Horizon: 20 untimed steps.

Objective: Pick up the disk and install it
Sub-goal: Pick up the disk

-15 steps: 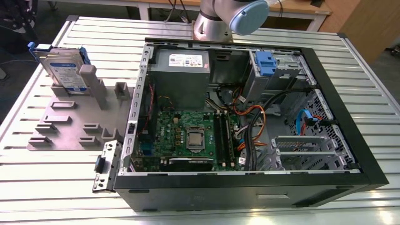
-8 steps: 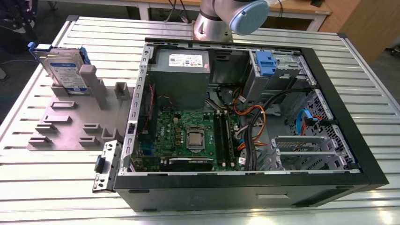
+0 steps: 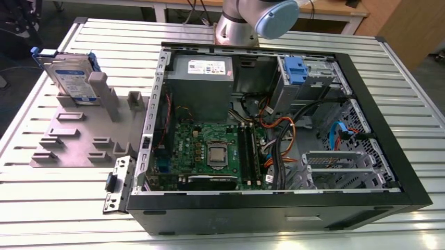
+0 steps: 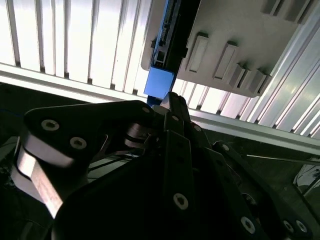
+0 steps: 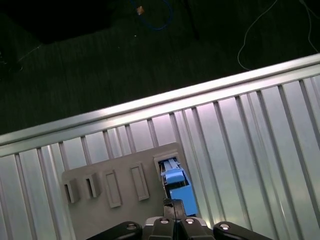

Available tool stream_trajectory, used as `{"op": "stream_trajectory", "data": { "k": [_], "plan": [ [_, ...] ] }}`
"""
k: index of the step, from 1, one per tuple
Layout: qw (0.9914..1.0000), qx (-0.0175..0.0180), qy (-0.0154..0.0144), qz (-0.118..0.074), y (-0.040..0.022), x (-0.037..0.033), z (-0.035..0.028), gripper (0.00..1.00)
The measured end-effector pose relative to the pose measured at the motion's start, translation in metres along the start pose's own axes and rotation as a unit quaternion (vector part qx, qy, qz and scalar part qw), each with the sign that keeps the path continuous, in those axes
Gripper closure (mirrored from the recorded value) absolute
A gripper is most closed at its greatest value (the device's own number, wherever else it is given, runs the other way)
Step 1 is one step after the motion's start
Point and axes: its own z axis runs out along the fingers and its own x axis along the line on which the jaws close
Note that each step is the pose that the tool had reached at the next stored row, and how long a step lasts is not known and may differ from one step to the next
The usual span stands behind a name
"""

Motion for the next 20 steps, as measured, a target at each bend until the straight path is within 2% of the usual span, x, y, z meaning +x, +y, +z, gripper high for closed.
{"op": "stream_trajectory", "data": {
  "k": [2, 9, 20],
  "plan": [
    [0.99998, 0.0049, -0.0013, -0.004, 0.0, -0.0002, 0.0014, 0.89],
    [0.99961, 0.0152, -0.0034, -0.023, -0.0002, -0.0003, 0.0036, 0.89],
    [0.9996, 0.0154, -0.0033, -0.023, -0.0001, -0.0002, 0.0042, 0.89]
  ]
}}
